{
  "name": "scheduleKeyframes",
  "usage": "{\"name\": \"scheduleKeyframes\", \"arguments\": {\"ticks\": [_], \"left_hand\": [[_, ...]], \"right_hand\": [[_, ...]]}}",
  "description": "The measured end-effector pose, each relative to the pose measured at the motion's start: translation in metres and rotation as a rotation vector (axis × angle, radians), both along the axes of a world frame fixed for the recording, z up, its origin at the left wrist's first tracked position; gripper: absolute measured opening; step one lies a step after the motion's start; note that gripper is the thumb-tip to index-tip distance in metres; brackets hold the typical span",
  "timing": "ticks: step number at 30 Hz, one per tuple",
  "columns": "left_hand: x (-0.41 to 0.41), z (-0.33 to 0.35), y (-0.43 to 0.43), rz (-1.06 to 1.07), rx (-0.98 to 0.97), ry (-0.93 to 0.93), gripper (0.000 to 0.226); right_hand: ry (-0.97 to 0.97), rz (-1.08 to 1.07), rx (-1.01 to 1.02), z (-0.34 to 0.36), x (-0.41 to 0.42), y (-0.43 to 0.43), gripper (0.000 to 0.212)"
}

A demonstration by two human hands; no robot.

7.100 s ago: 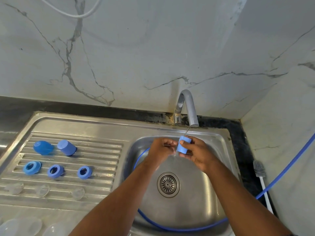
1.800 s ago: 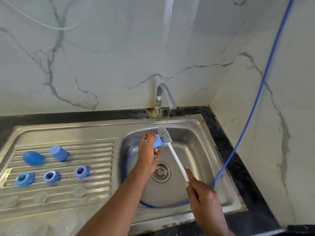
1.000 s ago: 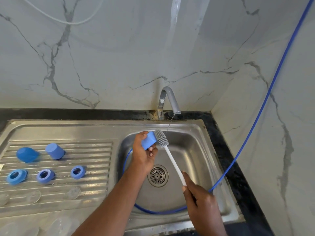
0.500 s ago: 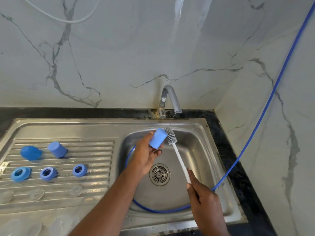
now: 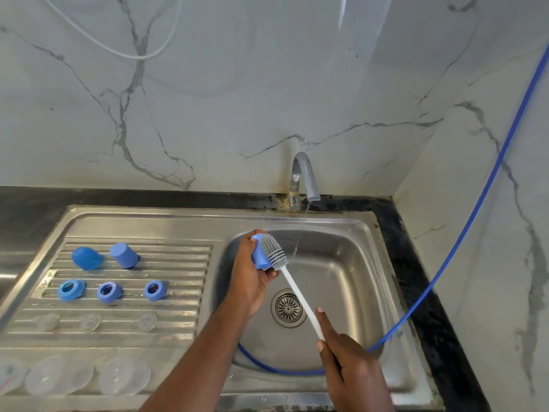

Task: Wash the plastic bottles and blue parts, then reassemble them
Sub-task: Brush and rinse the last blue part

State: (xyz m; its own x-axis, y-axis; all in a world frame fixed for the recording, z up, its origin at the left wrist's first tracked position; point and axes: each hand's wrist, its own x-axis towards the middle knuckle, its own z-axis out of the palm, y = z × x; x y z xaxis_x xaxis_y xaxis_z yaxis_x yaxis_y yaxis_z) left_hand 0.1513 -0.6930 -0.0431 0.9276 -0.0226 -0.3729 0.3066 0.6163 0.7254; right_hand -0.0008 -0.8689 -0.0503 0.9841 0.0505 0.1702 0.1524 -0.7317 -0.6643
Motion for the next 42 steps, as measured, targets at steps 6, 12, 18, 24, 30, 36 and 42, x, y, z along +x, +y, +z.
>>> {"name": "scheduleKeyframes", "arguments": {"ticks": [6, 12, 18, 24, 30, 36, 42], "left_hand": [[-0.005, 0.009, -0.009, 0.171, -0.053, 0.008, 0.038], [-0.009, 0.008, -0.010, 0.208, -0.123, 0.008, 0.041], [-0.003, 0.011, -0.010, 0.232, -0.259, 0.008, 0.052], [-0.008, 0.008, -0.021, 0.144, -0.237, 0.004, 0.050], [0.006, 0.007, -0.010, 0.144, -0.273, -0.059, 0.055], [0.004, 0.000, -0.018, 0.154, -0.222, -0.010, 0.039], [0.003, -0.002, -0.013, 0.142, -0.169, 0.096, 0.044]], "right_hand": [[-0.011, 0.013, 0.046, 0.003, 0.022, 0.005, 0.062], [0.018, 0.075, 0.123, 0.000, 0.012, -0.002, 0.070], [0.015, 0.082, 0.112, -0.003, 0.014, -0.001, 0.069], [0.010, 0.002, 0.156, -0.005, 0.030, -0.005, 0.067], [0.073, 0.051, 0.108, 0.003, 0.004, -0.009, 0.057], [0.011, -0.003, 0.092, -0.003, 0.027, -0.002, 0.060], [0.051, 0.047, 0.057, -0.002, 0.008, -0.007, 0.056]]}}
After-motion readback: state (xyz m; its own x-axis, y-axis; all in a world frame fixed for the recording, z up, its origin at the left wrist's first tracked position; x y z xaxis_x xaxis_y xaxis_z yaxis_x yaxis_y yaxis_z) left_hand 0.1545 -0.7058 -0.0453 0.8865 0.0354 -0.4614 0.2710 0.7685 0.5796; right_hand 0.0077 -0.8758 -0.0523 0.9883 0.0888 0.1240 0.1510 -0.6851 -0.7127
